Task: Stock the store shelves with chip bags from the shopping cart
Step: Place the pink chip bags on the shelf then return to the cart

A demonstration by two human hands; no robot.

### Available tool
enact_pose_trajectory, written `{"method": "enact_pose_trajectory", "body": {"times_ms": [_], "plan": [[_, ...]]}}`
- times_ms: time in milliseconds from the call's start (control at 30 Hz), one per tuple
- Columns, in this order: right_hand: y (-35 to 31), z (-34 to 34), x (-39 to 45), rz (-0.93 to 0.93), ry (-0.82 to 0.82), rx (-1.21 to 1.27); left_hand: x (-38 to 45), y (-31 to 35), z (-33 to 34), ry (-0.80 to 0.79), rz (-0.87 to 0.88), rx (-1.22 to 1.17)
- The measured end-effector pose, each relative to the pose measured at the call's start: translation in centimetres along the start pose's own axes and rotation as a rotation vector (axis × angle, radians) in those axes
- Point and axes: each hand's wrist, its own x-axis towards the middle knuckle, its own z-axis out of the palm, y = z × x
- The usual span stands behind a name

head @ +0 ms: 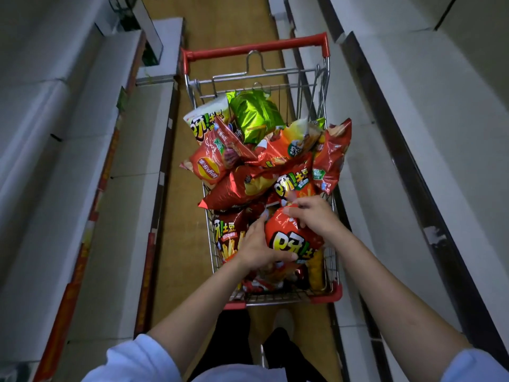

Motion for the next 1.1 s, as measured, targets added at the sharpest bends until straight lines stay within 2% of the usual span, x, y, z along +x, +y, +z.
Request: {"method": "enact_pose_trajectory", "body": {"times_ms": [233, 367, 533, 633, 733, 967, 1100], "plan": [[-6.2, 0.6, 2.4, -0.147, -0.054, -0.055, 0.6, 0.1, -6.8, -0.011, 0.07, -0.067], [-9.4, 1.9, 4.7, -0.191, -0.047, 0.084, -0.1, -0.3, -11.4, 0.005, 0.095, -0.221], [-12.8, 4.3, 9.3, -0.202, 0.074, 0.103, -1.0, -1.5, -17.3, 0.041, 0.146, -0.449], [-13.5, 6.0, 12.5, -0.149, 0.2, 0.015, -1.0, -2.4, -20.4, 0.065, 0.129, -0.515], [-14.0, 7.5, 14.7, -0.057, 0.235, -0.128, -0.6, -3.5, -22.8, 0.057, 0.092, -0.548], [-13.0, 9.6, 18.1, 0.133, 0.251, -0.12, 1.0, -6.0, -25.9, 0.008, 0.054, -0.572], [-12.5, 9.3, 17.9, 0.064, 0.336, 0.001, 2.3, -5.5, -26.7, -0.064, 0.079, -0.552]]}}
